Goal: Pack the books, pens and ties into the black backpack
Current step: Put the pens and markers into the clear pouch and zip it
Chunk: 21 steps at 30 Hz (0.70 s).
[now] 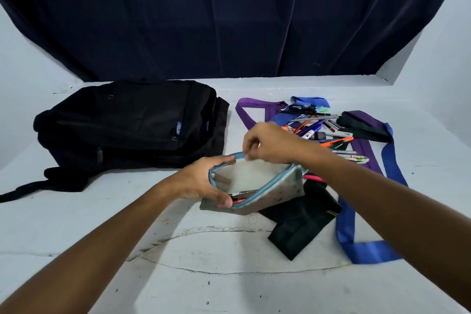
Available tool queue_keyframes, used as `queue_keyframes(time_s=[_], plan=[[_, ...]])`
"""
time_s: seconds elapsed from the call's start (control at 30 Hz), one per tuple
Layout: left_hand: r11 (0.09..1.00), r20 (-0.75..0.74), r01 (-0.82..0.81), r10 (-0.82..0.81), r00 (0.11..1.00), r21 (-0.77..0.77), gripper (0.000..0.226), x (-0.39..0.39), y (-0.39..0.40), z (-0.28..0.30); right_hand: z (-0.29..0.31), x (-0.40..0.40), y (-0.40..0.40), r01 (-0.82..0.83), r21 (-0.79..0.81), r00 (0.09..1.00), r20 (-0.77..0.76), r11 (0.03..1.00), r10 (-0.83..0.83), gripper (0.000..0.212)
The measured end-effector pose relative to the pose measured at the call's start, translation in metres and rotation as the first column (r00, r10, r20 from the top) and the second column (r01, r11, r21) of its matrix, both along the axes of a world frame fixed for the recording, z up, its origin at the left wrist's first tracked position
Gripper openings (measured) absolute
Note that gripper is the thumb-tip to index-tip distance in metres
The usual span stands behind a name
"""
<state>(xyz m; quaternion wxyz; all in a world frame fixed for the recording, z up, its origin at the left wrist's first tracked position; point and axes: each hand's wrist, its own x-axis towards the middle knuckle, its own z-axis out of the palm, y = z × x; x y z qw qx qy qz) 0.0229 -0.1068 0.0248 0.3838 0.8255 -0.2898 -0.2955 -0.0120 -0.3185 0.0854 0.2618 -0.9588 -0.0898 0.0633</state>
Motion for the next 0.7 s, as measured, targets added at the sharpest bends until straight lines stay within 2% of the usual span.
queue_keyframes(time_s=[0.07, 0.13, 0.2, 0.3, 0.37, 0.43, 0.57, 0.7], plan=[[1.0, -0.009, 0.003, -0.003, 1.0, -0.001, 0.141, 0.0, 0.0, 0.001, 0.007, 0.005, -0.019, 0.114, 0.133, 0.984, 0.118, 0.985, -0.13, 0.008], [1.0, -0.005, 0.004, -0.003, 1.0, 0.017, 0.142, 0.0, -0.001, 0.001, 0.003, 0.009, -0.046, 0.229, 0.182, 0.949, 0.175, 0.956, -0.261, 0.014], [0.999, 0.0, 0.002, -0.002, 1.0, 0.04, 0.142, 0.001, -0.001, 0.001, -0.01, 0.009, -0.076, 0.286, 0.053, 0.949, 0.126, 0.957, -0.29, 0.017], [0.998, 0.0, -0.006, 0.006, 1.0, 0.06, 0.142, 0.001, -0.001, 0.001, -0.038, -0.003, -0.108, 0.22, -0.207, 0.945, -0.196, 0.953, -0.261, 0.018], [0.998, 0.017, -0.001, 0.0, 1.0, 0.069, 0.142, 0.001, -0.002, 0.001, -0.051, -0.012, -0.116, 0.174, -0.309, 0.908, -0.317, 0.935, -0.274, 0.018], [0.997, 0.035, 0.005, -0.008, 0.999, 0.075, 0.142, 0.001, -0.003, 0.002, -0.059, -0.016, -0.116, 0.171, -0.359, 0.914, -0.29, 0.917, -0.284, 0.021], [0.997, 0.047, 0.014, -0.017, 0.999, 0.075, 0.142, 0.002, -0.003, 0.002, -0.063, -0.02, -0.111, 0.219, -0.437, 0.939, -0.148, 0.872, -0.31, 0.013], [0.998, 0.044, 0.024, -0.027, 0.999, 0.064, 0.144, 0.001, -0.004, 0.002, -0.071, -0.019, -0.112, 0.199, -0.434, 0.935, -0.184, 0.879, -0.303, 0.018]])
